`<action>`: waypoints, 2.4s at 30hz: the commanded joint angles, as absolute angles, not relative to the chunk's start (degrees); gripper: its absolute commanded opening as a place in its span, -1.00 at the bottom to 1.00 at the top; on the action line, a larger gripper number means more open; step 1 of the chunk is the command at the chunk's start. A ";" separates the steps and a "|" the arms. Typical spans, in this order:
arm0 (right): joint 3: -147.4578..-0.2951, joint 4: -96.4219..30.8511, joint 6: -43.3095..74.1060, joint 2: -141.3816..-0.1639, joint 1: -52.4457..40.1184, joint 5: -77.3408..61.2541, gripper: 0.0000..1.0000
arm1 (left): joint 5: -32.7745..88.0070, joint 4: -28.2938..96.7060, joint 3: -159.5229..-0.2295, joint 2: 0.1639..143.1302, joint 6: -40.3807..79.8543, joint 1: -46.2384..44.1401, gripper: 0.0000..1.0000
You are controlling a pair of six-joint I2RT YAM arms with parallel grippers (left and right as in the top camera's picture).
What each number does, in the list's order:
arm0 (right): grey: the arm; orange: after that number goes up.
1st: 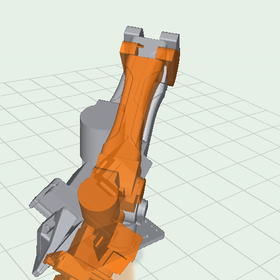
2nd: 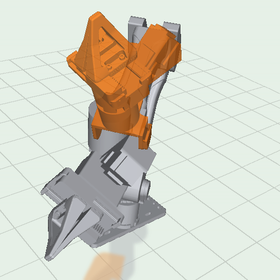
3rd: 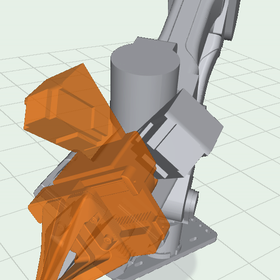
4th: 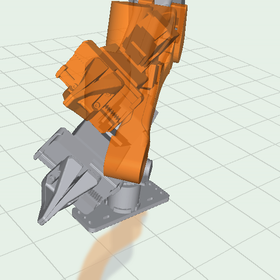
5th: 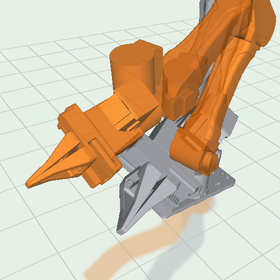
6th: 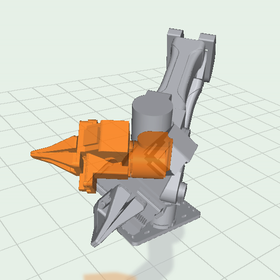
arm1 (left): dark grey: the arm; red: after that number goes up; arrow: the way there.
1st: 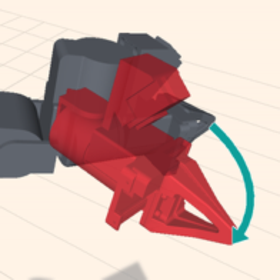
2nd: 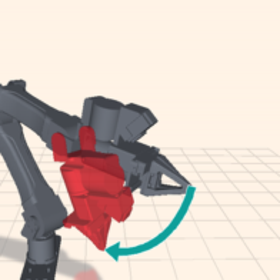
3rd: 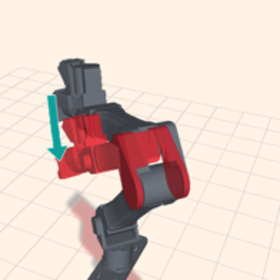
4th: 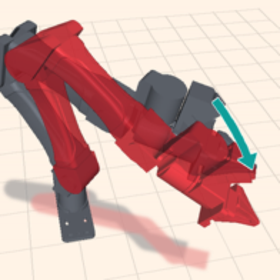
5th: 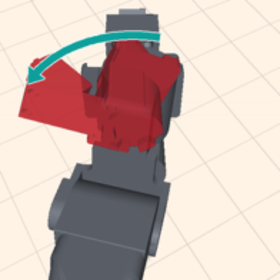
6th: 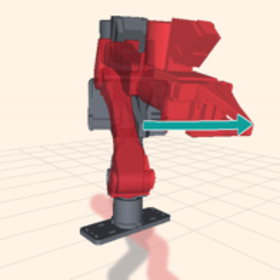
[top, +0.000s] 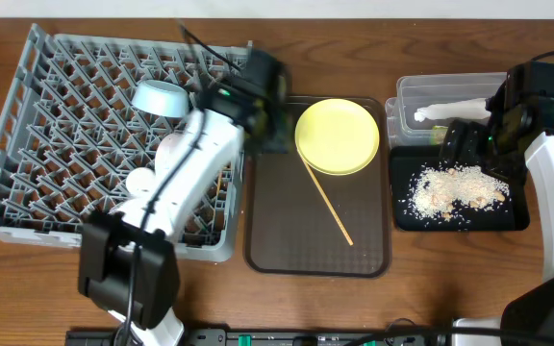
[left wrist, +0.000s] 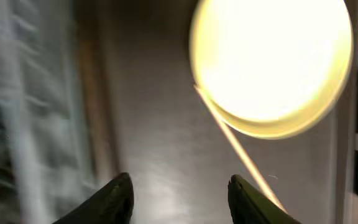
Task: Sort waste into correct bins and load items into the dishwasher
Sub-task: 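Reach left gripper down to the wooden chopsticks on the tray, then lift the chopsticks and stand them upright in the rack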
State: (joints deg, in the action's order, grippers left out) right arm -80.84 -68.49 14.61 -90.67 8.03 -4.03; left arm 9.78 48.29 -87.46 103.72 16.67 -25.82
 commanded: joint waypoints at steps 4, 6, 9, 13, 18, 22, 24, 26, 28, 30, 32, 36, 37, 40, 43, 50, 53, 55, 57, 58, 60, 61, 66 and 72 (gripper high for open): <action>-81.73 -68.55 14.09 -89.47 8.19 -4.56 0.99 | -0.08 48.36 -84.95 107.11 37.23 -36.53 0.06; -81.73 -68.58 14.09 -89.47 8.19 -4.80 0.98 | -1.83 47.33 -84.95 108.88 38.72 -39.11 0.06; -81.73 -68.58 14.09 -89.47 8.19 -4.80 0.99 | -2.66 45.69 -84.95 111.87 40.58 -42.52 0.07; -81.73 -68.66 14.09 -89.47 8.19 -4.80 0.98 | -2.66 43.53 -84.95 116.51 42.92 -45.80 0.06; -81.73 -68.66 14.09 -89.47 8.19 -4.80 0.98 | -2.63 42.94 -84.95 120.09 44.29 -47.09 0.06; -81.73 -68.60 14.09 -89.47 8.19 -4.78 0.98 | -3.03 43.46 -84.95 120.70 44.25 -47.05 0.06; -81.73 -68.60 14.09 -89.47 8.19 -4.78 0.98 | -3.33 44.01 -84.95 120.70 44.23 -47.07 0.06; -81.73 -68.60 14.09 -89.47 8.19 -4.78 0.98 | -3.53 44.66 -84.84 120.70 44.25 -47.07 -0.02; -81.73 -68.60 14.09 -89.47 8.19 -4.78 0.99 | -3.70 45.15 -84.68 120.70 44.25 -47.07 -0.22; -81.73 -68.64 14.09 -89.47 8.19 -4.78 0.98 | -3.70 45.56 -84.60 120.70 44.27 -47.00 -0.41; -81.73 -68.66 14.09 -89.47 8.19 -4.80 0.98 | -3.70 45.74 -84.60 120.70 44.27 -47.00 -0.52; -81.73 -68.82 14.09 -89.47 8.19 -4.80 0.98 | -3.73 45.80 -84.60 120.70 44.25 -47.00 -0.63; -81.73 -68.84 14.09 -89.47 8.19 -4.80 0.98 | -3.70 45.80 -84.60 120.70 44.25 -47.00 -0.71; -81.73 -68.90 14.09 -89.47 8.19 -4.78 0.99 | -3.73 46.00 -84.60 120.70 44.25 -46.76 -0.75; -81.73 -69.12 14.06 -89.47 8.19 -4.78 0.99 | -3.70 46.17 -84.60 120.70 44.25 -45.87 -0.75; -81.73 -69.19 14.09 -89.47 8.19 -4.78 0.99 | -4.36 46.85 -84.77 118.87 40.16 -40.36 -0.84; -81.73 -69.19 14.09 -89.47 8.19 -4.78 0.99 | -5.87 47.05 -85.47 115.57 34.48 -37.26 -0.84; -81.73 -69.19 14.09 -89.47 8.19 -4.78 0.98 | -5.87 47.07 -86.04 112.90 29.23 -35.53 -0.84; -81.73 -69.17 14.09 -89.47 8.19 -4.78 0.99 | -5.89 47.09 -86.26 109.54 24.64 -33.65 -0.85; -81.73 -69.17 14.09 -89.47 8.19 -4.78 0.98 | -5.89 47.09 -86.26 107.94 22.68 -32.73 -0.84; -81.73 -69.17 14.09 -89.47 8.19 -4.78 0.98 | -6.15 47.05 -86.26 104.57 19.42 -30.63 -0.85; -81.73 -69.17 14.09 -89.47 8.19 -4.78 0.98 | -6.90 47.03 -86.26 103.20 18.00 -29.67 -0.85; -81.73 -69.17 14.09 -89.47 8.19 -4.78 0.98 | -9.76 46.68 -86.26 98.24 8.12 -24.34 -0.85; -81.73 -69.17 14.11 -89.47 8.19 -4.78 0.99 | -9.72 44.31 -86.06 98.76 5.54 -19.09 -0.85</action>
State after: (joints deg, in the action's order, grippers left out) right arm -80.84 -69.17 14.61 -90.65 8.03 -4.47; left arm -8.23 45.36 -85.23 98.00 9.78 -21.15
